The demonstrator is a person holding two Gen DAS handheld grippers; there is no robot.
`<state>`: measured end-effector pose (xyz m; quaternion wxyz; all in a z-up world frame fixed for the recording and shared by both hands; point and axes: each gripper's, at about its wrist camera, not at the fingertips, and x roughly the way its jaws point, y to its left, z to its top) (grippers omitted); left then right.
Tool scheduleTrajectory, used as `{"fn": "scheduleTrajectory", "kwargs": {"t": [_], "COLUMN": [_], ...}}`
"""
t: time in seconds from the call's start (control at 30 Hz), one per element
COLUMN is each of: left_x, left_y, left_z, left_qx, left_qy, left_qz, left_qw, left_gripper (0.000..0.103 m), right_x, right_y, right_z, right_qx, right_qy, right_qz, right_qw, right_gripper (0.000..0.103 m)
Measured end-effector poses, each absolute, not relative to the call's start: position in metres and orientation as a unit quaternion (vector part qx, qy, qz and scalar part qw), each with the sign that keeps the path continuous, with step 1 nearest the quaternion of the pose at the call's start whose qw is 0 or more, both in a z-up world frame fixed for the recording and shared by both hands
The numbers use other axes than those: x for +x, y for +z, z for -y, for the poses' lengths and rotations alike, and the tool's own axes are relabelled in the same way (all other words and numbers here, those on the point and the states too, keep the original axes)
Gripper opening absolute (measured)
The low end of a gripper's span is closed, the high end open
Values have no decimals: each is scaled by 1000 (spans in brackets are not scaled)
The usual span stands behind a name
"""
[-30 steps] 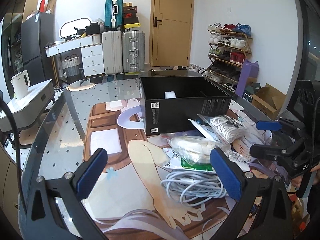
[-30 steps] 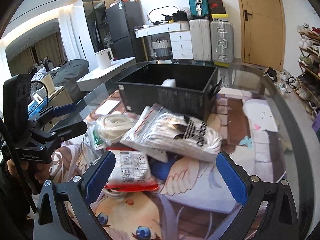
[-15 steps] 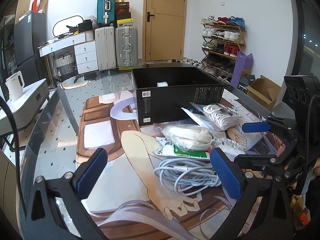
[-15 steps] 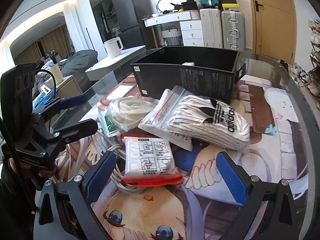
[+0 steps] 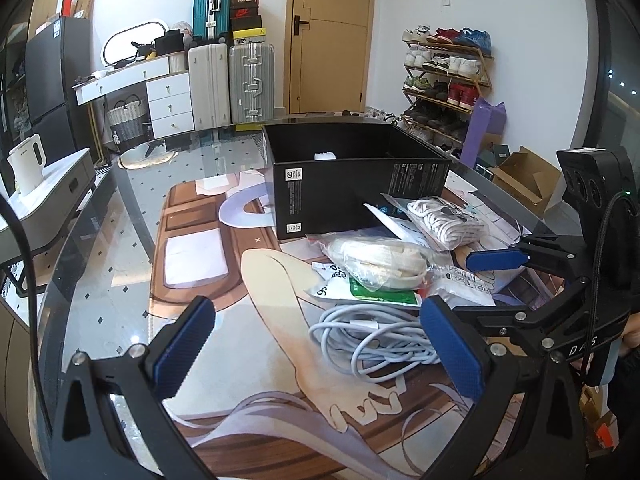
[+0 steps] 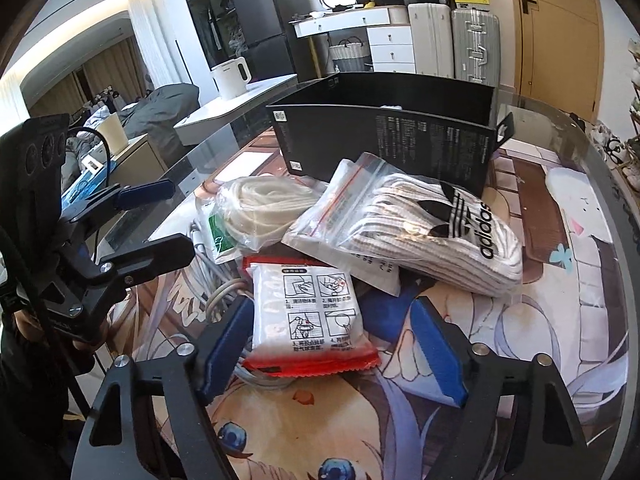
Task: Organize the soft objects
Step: 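Lower the right tool onto the red-and-white printed packet and close it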
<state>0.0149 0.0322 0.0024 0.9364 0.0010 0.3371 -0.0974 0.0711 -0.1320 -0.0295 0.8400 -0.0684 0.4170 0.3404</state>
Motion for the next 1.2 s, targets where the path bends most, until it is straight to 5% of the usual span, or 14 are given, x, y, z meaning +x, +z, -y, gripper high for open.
{"fn": "scheduleTrajectory", "kwargs": {"t": [0.47,1.2], "left_x": [16,53], "left_y": [1,6], "left_z": [-33,4], "left_qx": [-2,19], "left_qy": [-97,-136], "left_qz": [-340,-356], "left_qw": [935,924], "left_gripper": [103,103], "right_x": [56,42], "right_y": [-27,-1], "right_z": [129,186], "right_qx": [-73,-37], "right_qy": [379,341], "right_qz": [-399,-355], "right_qw": [832,870], "right_gripper": [48,47]}}
